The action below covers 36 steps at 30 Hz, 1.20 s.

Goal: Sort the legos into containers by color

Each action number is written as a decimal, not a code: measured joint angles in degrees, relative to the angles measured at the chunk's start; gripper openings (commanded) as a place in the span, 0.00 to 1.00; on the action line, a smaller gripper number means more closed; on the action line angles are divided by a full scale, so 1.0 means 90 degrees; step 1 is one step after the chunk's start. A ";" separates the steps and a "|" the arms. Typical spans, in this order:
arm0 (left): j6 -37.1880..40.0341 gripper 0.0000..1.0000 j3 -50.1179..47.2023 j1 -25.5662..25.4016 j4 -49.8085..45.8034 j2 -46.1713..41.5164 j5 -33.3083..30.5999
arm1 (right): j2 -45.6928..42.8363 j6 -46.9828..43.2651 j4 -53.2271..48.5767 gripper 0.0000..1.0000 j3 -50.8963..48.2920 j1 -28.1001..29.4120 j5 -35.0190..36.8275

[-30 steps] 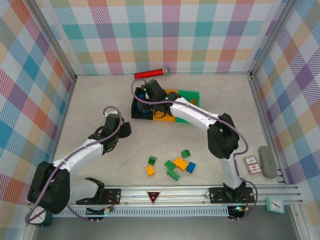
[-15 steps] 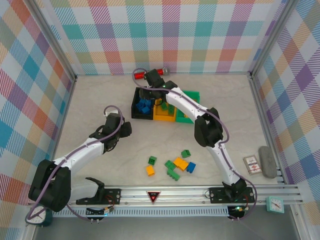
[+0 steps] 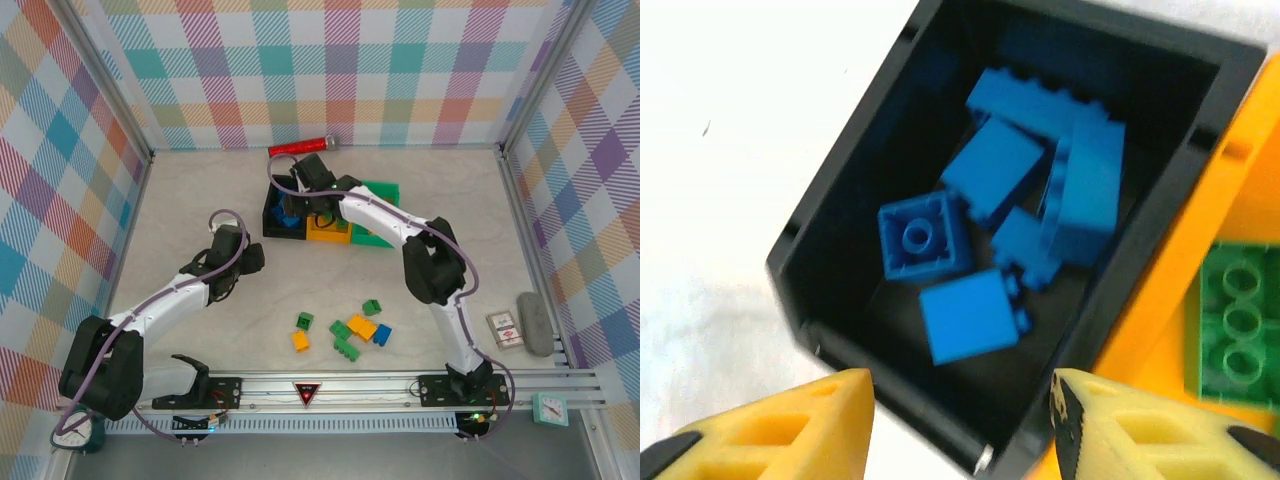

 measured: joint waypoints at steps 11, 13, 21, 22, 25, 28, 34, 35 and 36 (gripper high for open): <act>-0.0019 0.76 0.0000 0.0000 0.0007 -0.0002 0.0124 | -0.1817 0.0287 0.1005 0.48 -0.2487 0.0304 0.0007; -0.0022 0.77 -0.0005 0.0000 0.0022 -0.0032 0.0134 | -0.2106 0.0342 0.1073 0.47 -0.2914 0.0308 0.0056; -0.0027 0.77 -0.0226 0.0000 0.0202 -0.0537 0.0221 | -0.3519 0.0559 0.1141 0.46 -0.4578 0.0311 0.0114; -0.0027 0.77 -0.0233 0.0000 0.0226 -0.0556 0.0221 | -0.3689 0.0605 0.1132 0.46 -0.4758 0.0325 0.0131; -0.0041 0.77 -0.0267 0.0000 0.0248 -0.0559 0.0221 | -0.4182 0.0755 0.0979 0.46 -0.5292 0.0340 0.0223; -0.0044 0.77 -0.0274 0.0000 0.0248 -0.0559 0.0223 | -0.4680 0.0940 0.0682 0.46 -0.5790 0.0374 0.0306; -0.0044 0.77 -0.0277 0.0000 0.0248 -0.0559 0.0226 | -0.5933 0.1477 -0.0202 0.49 -0.6812 0.0423 0.0420; -0.0044 0.77 -0.0277 0.0000 0.0248 -0.0559 0.0223 | -0.6084 0.1571 -0.0350 0.49 -0.6917 0.0430 0.0418; -0.0044 0.77 -0.0277 0.0000 0.0248 -0.0559 0.0223 | -0.6215 0.1685 -0.0493 0.49 -0.7014 0.0442 0.0415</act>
